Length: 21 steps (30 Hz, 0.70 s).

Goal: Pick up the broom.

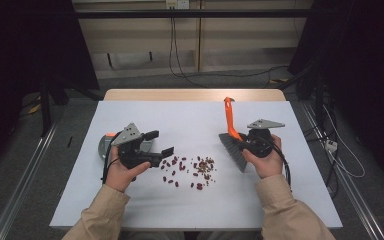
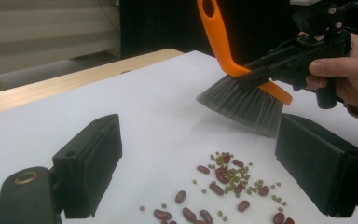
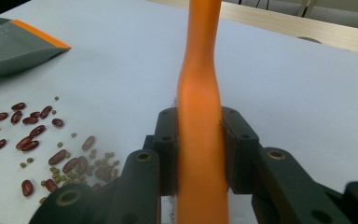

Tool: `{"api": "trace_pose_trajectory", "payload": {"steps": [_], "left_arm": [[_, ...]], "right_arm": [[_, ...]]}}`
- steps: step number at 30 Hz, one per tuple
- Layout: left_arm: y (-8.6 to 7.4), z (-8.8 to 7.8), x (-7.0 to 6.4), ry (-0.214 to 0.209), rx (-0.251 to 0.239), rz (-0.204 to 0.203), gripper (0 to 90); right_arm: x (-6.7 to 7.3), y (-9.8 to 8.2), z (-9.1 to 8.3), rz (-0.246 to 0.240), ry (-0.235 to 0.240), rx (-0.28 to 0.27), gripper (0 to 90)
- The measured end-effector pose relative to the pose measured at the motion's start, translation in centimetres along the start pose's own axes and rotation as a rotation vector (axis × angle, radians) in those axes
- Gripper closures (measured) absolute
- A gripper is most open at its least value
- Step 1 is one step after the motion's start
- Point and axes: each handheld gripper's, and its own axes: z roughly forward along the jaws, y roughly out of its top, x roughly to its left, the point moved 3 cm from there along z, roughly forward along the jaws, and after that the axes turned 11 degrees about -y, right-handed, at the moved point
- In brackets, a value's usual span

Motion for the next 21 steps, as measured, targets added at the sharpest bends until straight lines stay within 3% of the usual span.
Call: {"api": "trace_pose_trajectory", "payload": {"steps": [10, 21], "left_arm": [[-0.3, -0.8, 0.4, 0.024, 0.003, -0.002, 14.3], [-0.5, -1.0, 0.5, 0.027, 0.007, 0.0, 14.0]], "right_arm": [[0.7, -0.7, 1.8, -0.008, 0.0, 0.016, 70.8], [1.5, -0.8, 2.0, -0.028, 0.01, -0.003, 69.0]]}}
